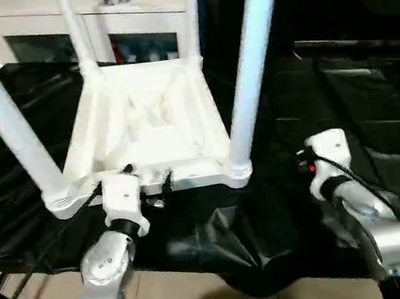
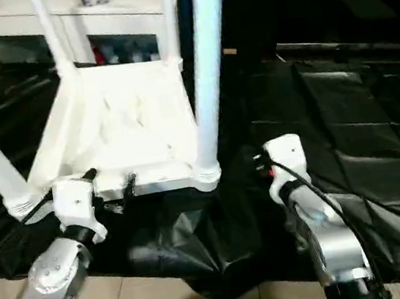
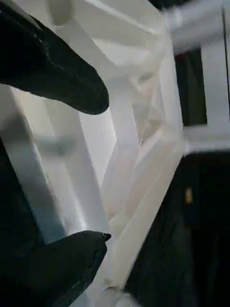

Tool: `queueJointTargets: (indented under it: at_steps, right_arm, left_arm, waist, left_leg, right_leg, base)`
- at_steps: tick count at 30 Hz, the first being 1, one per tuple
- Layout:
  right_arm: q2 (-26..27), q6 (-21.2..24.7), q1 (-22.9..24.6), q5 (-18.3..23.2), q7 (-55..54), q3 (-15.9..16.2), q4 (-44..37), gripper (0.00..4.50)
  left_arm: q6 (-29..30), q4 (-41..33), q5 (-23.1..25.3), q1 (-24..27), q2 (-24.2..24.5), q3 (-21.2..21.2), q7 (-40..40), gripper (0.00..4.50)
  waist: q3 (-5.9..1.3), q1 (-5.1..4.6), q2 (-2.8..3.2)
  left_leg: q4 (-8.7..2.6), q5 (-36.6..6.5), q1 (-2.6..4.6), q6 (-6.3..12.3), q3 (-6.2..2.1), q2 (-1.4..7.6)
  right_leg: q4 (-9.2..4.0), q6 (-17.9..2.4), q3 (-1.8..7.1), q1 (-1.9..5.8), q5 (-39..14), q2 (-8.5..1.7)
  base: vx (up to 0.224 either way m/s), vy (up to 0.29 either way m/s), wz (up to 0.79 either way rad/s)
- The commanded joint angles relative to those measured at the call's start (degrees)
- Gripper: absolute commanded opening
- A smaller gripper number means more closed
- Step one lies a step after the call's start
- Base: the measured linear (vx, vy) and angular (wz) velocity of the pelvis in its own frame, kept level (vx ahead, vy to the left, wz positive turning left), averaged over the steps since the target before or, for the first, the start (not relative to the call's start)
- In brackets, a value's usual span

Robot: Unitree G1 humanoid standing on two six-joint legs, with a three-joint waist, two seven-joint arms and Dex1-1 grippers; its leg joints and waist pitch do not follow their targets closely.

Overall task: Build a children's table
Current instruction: Rotate leg to tighten

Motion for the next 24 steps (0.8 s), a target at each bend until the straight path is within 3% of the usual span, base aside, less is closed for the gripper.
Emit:
queueJointTargets:
  at_steps: [1,2,5,6,7,11,14,16,19,20,22,24]
  right_arm:
    - [-0.57,-0.58,-1.5,-0.13,1.36,0.66,1.47,2.95]
    - [-0.65,-0.87,-2.01,-0.34,1.51,0.78,2.11,2.95]
    - [-0.81,-2.27,-3.63,-0.41,3.7,1.84,4.43,2.95]
    - [-1.03,-2.92,-4.56,0.18,7.14,3.3,5.57,2.95]
    - [-1.29,-2.71,-4.52,0.48,8.87,4.18,5.37,2.95]
    - [-3.4,-2.27,-2.77,2.69,16.47,7.42,2.1,2.95]
    - [-4.19,-2.92,-1.81,3.89,19.15,7.93,0.79,2.95]
    - [-4.68,-3.73,-1.6,3.43,19.49,7.87,1.1,2.95]
    - [-5.03,-4.83,-1.82,2.1,18.0,6.74,2.69,2.95]
    - [-5.14,-5.15,-1.93,1.7,17.34,6.16,3.3,2.95]
    - [-6.51,-5.53,-1.23,1.77,16.65,4.33,3.31,2.95]
    - [-7.6,-5.45,-0.3,2.06,17.38,3.87,2.56,2.95]
  left_arm:
    - [0.13,1.23,-0.55,-1.38,0.44,-1.57,-2.96,4.46]
    - [0.36,1.54,-0.7,-1.81,0.65,-1.8,-3.43,4.46]
    - [-0.02,2.73,-1.0,-3.38,2.49,-3.57,-7.77,4.46]
    - [-0.54,3.95,-1.82,-4.92,4.37,-5.09,-12.68,4.46]
    - [-0.69,4.35,-2.64,-5.41,5.06,-5.4,-14.92,4.46]
    - [-0.65,7.41,-4.84,-9.94,8.2,-7.39,-24.66,4.46]
    - [-1.7,10.63,-3.84,-13.84,9.21,-8.4,-27.49,4.46]
    - [-3.7,13.54,-2.59,-16.7,9.92,-9.18,-28.67,4.46]
    - [-4.67,16.55,-1.7,-19.39,11.14,-10.29,-31.33,4.46]
    - [-4.97,17.66,-1.33,-20.32,11.65,-10.67,-32.35,4.46]
    - [-4.98,21.79,-2.59,-23.03,14.04,-11.3,-39.66,4.46]
    - [-6.38,24.66,-2.42,-24.42,15.46,-11.71,-42.88,4.18]
  waist:
    - [-2.55,0.18,0.21]
    - [-2.8,0.4,0.99]
    - [-3.06,0.37,0.71]
    - [-3.18,0.44,0.56]
    - [-3.33,0.58,0.9]
    - [-3.33,0.68,0.59]
    - [-3.11,0.96,0.6]
    - [-2.84,1.05,0.59]
    - [-2.52,1.23,0.5]
    - [-2.55,1.26,0.52]
    - [-2.66,1.24,1.2]
    - [-2.78,1.34,1.06]
  left_leg:
    - [-4.45,-15.68,0.17,0.86,0.54,0.72]
    - [-4.48,-13.84,0.32,0.6,0.59,0.97]
    - [-4.35,-10.19,0.13,1.04,0.9,0.94]
    - [-4.2,-9.38,0.22,1.57,1.13,0.78]
    - [-4.07,-8.49,0.54,1.98,1.21,0.91]
    - [-3.92,-5.48,0.61,3.12,1.51,0.91]
    - [-4.01,-7.29,0.81,3.68,1.71,0.94]
    - [-4.26,-9.63,0.93,2.64,1.73,1.08]
    - [-4.58,-13.53,1.35,1.1,1.78,0.97]
    - [-4.6,-13.67,1.41,0.9,1.75,0.97]
    - [-4.65,-14.28,1.6,0.07,1.73,0.85]
    - [-4.57,-12.85,1.38,0.26,1.69,0.74]
  right_leg:
    - [-6.52,-3.04,2.67,2.12,-18.67,-3.29]
    - [-5.96,-4.84,2.81,2.31,-13.5,-3.41]
    - [-5.04,-7.54,2.86,2.95,-3.98,-3.34]
    - [-4.96,-8.2,2.88,3.03,-2.41,-3.38]
    - [-4.68,-9.14,2.99,3.04,-0.29,-3.49]
    - [-4.17,-10.87,3.08,3.55,5.5,-3.49]
    - [-4.61,-10.74,3.19,3.48,2.16,-3.75]
    - [-5.02,-10.56,3.25,3.4,-2.18,-3.93]
    - [-5.78,-8.6,3.41,3.08,-10.93,-3.96]
    - [-5.82,-8.24,3.46,3.06,-11.73,-3.95]
    - [-6.0,-7.87,3.61,2.91,-12.32,-3.85]
    - [-5.6,-8.4,3.63,3.21,-9.7,-3.75]
  base:
    - [0.0,0.0,0.0]
    - [0.0,0.0,0.0]
    - [0.0,0.0,0.0]
    - [0.0,0.0,0.0]
    - [0.0,0.0,0.0]
    - [0.0,0.0,0.0]
    - [0.0,0.0,0.0]
    - [0.0,0.0,0.0]
    - [0.0,0.0,0.0]
    - [0.0,0.0,0.0]
    - [0.0,0.0,0.0]
    - [0.0,0.0,0.0]
